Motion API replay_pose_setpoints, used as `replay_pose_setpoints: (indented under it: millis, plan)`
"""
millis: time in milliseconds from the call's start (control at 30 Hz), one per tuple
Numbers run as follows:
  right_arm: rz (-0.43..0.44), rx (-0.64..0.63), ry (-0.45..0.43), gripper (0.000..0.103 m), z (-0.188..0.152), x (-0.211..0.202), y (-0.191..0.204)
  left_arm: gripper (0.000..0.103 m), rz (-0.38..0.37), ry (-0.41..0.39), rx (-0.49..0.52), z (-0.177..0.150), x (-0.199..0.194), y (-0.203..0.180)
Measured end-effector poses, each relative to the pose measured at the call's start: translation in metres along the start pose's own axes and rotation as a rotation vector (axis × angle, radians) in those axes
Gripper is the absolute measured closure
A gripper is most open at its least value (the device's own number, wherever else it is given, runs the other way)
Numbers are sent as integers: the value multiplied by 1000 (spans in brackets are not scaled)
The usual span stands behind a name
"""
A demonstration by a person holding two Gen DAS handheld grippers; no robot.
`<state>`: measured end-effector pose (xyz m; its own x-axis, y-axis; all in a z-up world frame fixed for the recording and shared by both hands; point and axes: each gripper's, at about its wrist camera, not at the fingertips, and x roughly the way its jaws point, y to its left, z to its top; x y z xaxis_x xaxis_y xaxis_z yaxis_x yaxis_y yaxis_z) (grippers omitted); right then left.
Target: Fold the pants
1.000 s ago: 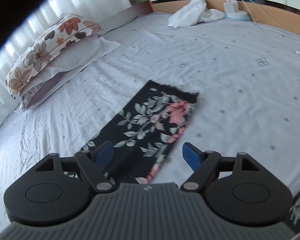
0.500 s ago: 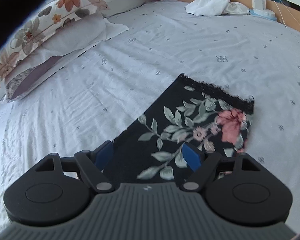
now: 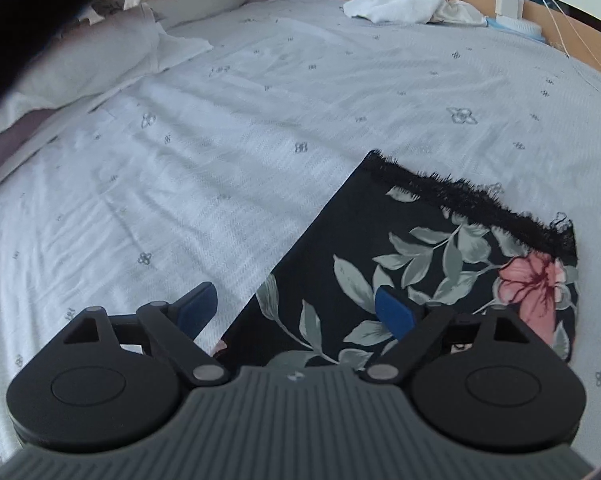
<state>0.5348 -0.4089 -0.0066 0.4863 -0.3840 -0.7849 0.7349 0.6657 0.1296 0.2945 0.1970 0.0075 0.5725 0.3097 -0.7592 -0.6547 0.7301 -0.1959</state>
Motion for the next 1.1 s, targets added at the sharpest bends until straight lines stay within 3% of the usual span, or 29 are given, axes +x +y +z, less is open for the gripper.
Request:
replay_pose_setpoints:
  millis: [67,100,133,167,200,300,433,533,633,667,700,733,800,900,967,1000,1100]
  plan:
    - [0,4,2,21,-3,2,0,94,-7,-14,0,-2,-2,1]
    - [-43,10,-28,39,-6,-2,-2,94,-15,-16,-9,-2,-3,3]
    - [-68,7,-40,74,-6,-5,-4,94,-25,-15,-17,-2,-5,5]
    - [-59,23,-47,93,-5,-8,-11,95,-34,-12,-22,-1,-6,7]
    - [-18,74,-36,101,-2,-12,-22,95,-41,-8,-34,0,-8,9]
    - [70,220,-20,101,6,-26,-60,96,-58,0,-60,4,-17,15]
    - [99,204,-82,101,13,-54,-87,96,-95,-60,-38,11,-50,17]
    - [160,224,-126,101,24,-95,-133,96,-140,-78,-37,18,-79,20]
    - [210,229,-83,98,31,-105,-153,96,-157,-90,-18,22,-101,23]
    - [304,282,13,92,32,-106,-168,96,-160,-94,-16,22,-105,24]
    - [335,313,41,83,30,-105,-172,96,-162,-94,-13,21,-108,25]
    - [356,318,61,53,27,-104,-171,96,-162,-93,-13,20,-110,26]
    - [373,290,83,29,21,-98,-159,96,-162,-84,-20,18,-111,29]
    - [382,258,103,30,8,-80,-138,96,-158,-77,-14,14,-107,31]
    - [398,257,105,42,2,-72,-132,96,-155,-80,-15,14,-100,32]
    - [427,285,99,55,-9,-56,-129,96,-156,-79,-20,15,-97,33]
    - [458,294,94,62,-18,-41,-127,96,-156,-83,-26,19,-89,35]
